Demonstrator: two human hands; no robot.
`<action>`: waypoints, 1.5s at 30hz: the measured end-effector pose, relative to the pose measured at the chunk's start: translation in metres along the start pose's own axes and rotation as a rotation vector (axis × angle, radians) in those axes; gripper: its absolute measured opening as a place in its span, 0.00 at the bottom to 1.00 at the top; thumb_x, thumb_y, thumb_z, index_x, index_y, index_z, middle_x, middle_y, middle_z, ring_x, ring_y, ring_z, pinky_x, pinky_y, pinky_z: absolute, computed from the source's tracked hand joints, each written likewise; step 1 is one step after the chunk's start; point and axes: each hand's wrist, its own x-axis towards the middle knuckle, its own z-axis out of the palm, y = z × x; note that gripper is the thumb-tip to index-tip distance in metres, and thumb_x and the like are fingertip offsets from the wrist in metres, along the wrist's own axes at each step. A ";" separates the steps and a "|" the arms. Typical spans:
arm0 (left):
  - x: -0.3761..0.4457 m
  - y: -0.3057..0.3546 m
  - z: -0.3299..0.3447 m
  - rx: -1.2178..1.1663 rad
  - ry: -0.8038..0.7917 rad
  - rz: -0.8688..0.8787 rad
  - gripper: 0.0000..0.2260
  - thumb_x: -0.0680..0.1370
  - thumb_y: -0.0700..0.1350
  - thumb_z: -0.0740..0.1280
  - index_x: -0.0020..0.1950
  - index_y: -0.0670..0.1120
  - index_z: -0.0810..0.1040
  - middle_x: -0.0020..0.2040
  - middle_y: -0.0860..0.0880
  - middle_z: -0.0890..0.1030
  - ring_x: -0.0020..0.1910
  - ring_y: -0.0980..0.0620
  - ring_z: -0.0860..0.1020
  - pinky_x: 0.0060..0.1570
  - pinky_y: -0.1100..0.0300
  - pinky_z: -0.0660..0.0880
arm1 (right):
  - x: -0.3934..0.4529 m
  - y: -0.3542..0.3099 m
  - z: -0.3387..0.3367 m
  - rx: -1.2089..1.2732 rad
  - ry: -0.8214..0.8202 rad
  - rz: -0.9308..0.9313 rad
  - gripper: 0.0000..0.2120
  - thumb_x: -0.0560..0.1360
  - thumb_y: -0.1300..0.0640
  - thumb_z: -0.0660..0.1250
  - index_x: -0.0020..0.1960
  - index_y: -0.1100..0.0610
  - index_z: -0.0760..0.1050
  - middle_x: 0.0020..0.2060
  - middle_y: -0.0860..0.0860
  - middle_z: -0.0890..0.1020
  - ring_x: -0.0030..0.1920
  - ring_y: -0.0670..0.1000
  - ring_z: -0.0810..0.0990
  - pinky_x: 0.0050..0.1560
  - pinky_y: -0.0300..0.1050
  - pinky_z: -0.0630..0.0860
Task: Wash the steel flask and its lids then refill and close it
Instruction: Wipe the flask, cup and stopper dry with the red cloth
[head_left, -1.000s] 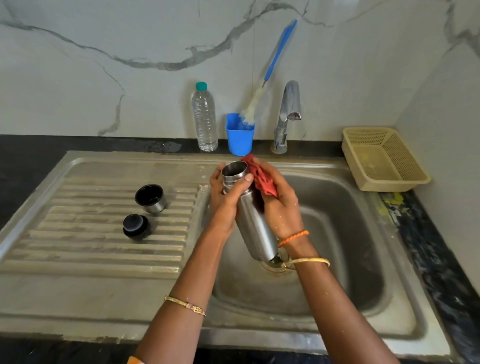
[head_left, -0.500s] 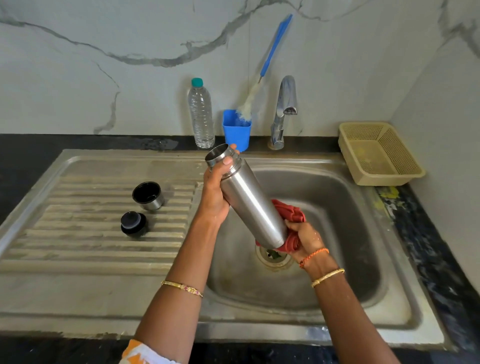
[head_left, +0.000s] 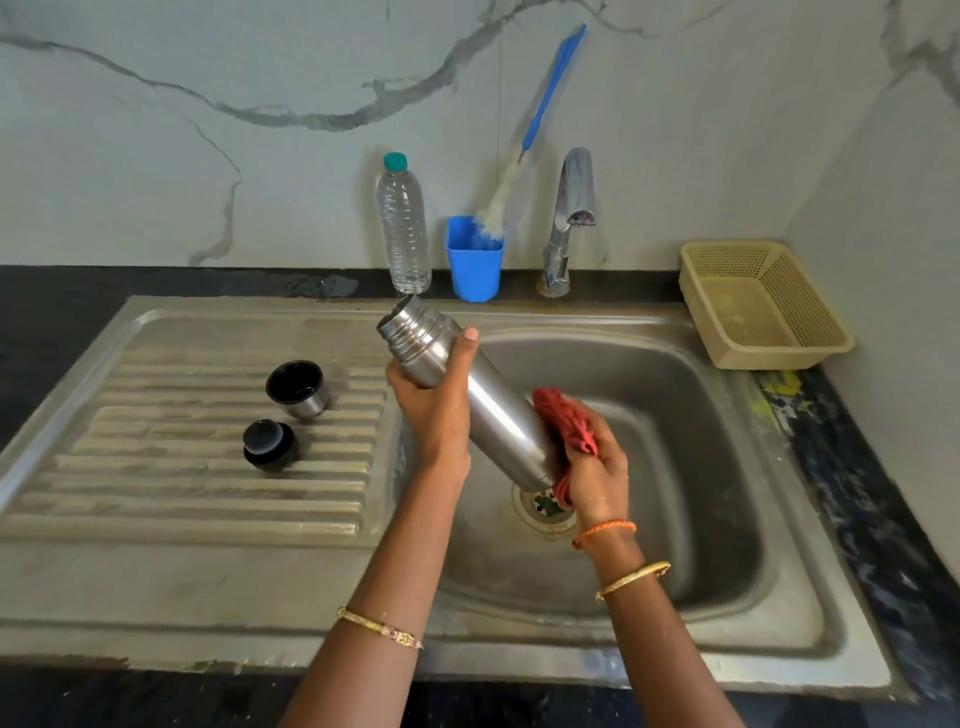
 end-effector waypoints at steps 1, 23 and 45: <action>0.002 0.000 -0.001 -0.013 0.013 -0.010 0.18 0.70 0.45 0.77 0.54 0.52 0.73 0.45 0.55 0.81 0.44 0.58 0.79 0.52 0.57 0.76 | -0.003 0.000 0.002 -0.107 -0.054 -0.045 0.17 0.76 0.67 0.61 0.57 0.51 0.79 0.54 0.47 0.82 0.57 0.44 0.78 0.64 0.42 0.71; 0.023 -0.002 -0.021 -0.399 -0.257 -0.304 0.24 0.58 0.53 0.71 0.51 0.44 0.76 0.38 0.44 0.79 0.41 0.45 0.80 0.46 0.52 0.78 | 0.042 -0.057 -0.007 -0.176 -0.711 0.014 0.23 0.73 0.77 0.55 0.65 0.65 0.70 0.55 0.52 0.79 0.54 0.43 0.79 0.59 0.37 0.74; 0.033 -0.024 0.019 -0.450 0.225 -0.465 0.14 0.73 0.57 0.67 0.50 0.47 0.77 0.46 0.46 0.82 0.49 0.45 0.81 0.58 0.47 0.77 | -0.017 -0.008 0.006 -0.313 -0.157 -0.767 0.23 0.72 0.73 0.58 0.66 0.60 0.73 0.69 0.54 0.69 0.72 0.54 0.65 0.74 0.55 0.57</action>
